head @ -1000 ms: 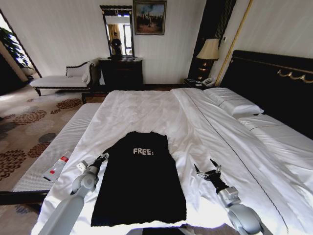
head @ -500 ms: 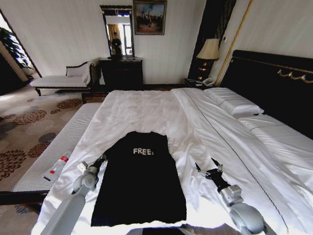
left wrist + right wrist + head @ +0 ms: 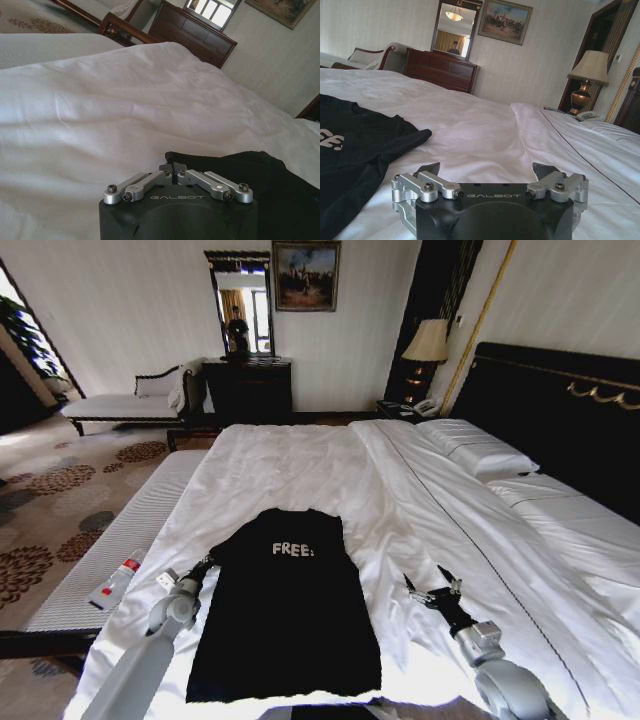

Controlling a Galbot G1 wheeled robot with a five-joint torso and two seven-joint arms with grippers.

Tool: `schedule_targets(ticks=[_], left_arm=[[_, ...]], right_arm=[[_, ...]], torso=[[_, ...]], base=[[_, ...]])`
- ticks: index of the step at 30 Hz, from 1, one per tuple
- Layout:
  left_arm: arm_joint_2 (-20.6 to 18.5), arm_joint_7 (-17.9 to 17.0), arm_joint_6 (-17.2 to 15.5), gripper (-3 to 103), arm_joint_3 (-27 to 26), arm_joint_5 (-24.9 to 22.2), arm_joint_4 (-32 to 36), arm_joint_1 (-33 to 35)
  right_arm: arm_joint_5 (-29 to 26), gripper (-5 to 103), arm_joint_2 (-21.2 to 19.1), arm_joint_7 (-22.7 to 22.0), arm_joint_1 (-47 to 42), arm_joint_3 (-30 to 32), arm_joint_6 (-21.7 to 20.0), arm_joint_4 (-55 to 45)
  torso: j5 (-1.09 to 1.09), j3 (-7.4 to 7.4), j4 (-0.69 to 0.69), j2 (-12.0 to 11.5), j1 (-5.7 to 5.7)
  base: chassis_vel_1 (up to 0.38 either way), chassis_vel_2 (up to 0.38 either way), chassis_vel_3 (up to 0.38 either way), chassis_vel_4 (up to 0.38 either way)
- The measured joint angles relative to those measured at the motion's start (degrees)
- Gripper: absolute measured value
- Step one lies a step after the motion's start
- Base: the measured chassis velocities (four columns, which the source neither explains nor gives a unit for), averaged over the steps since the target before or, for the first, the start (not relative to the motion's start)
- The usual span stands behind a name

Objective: Fold the clothes on the bed.

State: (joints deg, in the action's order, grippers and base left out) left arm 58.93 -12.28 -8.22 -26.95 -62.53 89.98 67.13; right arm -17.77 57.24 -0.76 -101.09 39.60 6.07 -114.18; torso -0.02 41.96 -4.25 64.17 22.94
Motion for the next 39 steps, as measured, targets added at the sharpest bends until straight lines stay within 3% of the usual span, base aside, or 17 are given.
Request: schedule_targets(ticks=[8, 24, 35, 37, 39], left_arm=[[-2.6, -0.2, 0.1, 0, -0.2, -0.9, -0.8, -3.5], [-4.3, -0.3, 0.5, 0, 0.8, -0.6, -5.5, -8.0], [-1.4, -2.8, 0.7, 0, 6.6, 14.1, 4.9, -7.0], [-1.2, -3.6, 0.6, 0, 9.4, 17.9, 8.0, -6.4], [-1.2, -3.9, 0.4, 0, 11.0, 18.8, 8.8, -6.6]], right_arm=[[1.1, 100, 0.4, 0.4, -0.1, -0.4, 0.9, 0.8], [1.0, 100, 0.4, 0.4, 0.2, -0.5, 0.9, 1.5], [0.8, 100, -0.1, 0.4, 1.6, -1.5, 0.9, 2.5], [0.4, 100, -1.0, 0.4, 2.7, -2.3, 0.9, 2.9], [0.3, 100, -1.2, 0.5, 2.7, -2.3, 0.9, 3.0]], torso=[[0.01, 0.00, -0.01, 0.0, 0.00], [0.00, 0.00, -0.01, 0.0, 0.01], [0.02, 0.00, -0.05, 0.0, 0.00], [0.03, 0.00, 0.05, 0.0, 0.00], [0.03, 0.00, 0.04, 0.0, 0.00]], base=[[0.000, 0.000, 0.000, 0.000], [0.000, 0.000, 0.000, 0.000], [0.000, 0.000, 0.000, 0.000], [0.000, 0.000, 0.000, 0.000], [0.000, 0.000, 0.000, 0.000]])
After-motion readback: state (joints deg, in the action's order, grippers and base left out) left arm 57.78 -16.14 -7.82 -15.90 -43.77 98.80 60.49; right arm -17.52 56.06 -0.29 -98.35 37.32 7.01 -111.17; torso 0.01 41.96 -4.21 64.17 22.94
